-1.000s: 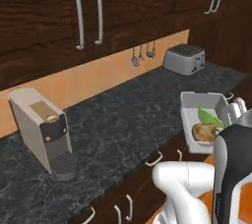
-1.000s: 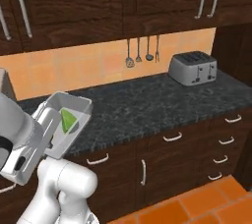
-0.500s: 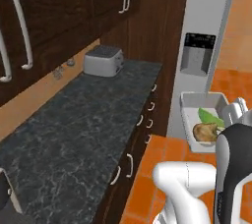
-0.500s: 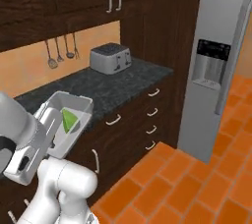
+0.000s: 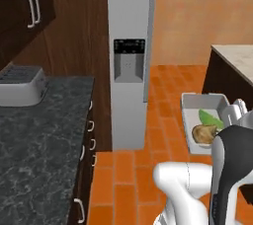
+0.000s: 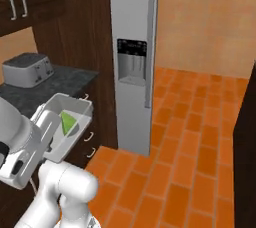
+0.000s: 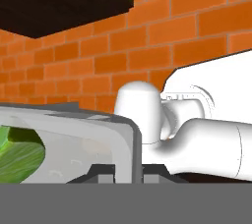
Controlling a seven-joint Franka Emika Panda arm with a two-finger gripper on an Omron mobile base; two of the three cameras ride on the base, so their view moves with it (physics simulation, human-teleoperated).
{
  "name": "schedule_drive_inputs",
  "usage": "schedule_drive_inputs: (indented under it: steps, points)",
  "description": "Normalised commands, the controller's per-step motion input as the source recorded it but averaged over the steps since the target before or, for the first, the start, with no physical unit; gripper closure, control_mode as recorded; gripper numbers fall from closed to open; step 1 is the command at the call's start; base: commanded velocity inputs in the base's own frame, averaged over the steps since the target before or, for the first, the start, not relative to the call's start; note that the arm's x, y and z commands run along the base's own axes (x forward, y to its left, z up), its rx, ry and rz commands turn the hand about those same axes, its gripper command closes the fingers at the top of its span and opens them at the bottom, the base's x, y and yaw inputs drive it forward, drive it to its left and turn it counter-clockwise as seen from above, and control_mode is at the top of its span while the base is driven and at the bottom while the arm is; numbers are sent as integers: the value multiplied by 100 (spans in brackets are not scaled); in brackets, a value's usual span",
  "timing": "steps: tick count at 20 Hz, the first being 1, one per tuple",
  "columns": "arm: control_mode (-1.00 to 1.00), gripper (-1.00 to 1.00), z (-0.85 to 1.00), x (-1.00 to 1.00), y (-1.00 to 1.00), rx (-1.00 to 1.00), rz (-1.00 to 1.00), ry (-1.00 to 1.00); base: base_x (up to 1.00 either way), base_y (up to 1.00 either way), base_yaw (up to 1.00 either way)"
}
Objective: Take the meat container that has the chicken drumstick and place it on the second highest rack of the freezer. Then take the vegetable container that has the lemon wedge and onion and place it on the highest rack of the freezer.
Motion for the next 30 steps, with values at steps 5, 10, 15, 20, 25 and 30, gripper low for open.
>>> schedule_drive_inputs:
  steps: [5,10,15,20,25,30]
  points:
    - [100,100,0,0,0,0,0,0,95,-88,-38]
    - [100,100,0,0,0,0,0,0,100,-84,-22]
    - [100,100,0,0,0,0,0,0,100,-24,-2]
    - [100,100,0,0,0,0,0,0,100,-45,0]
    - [100,100,0,0,0,0,0,0,100,-51,0]
    - [100,100,0,0,0,0,0,0,100,-24,9]
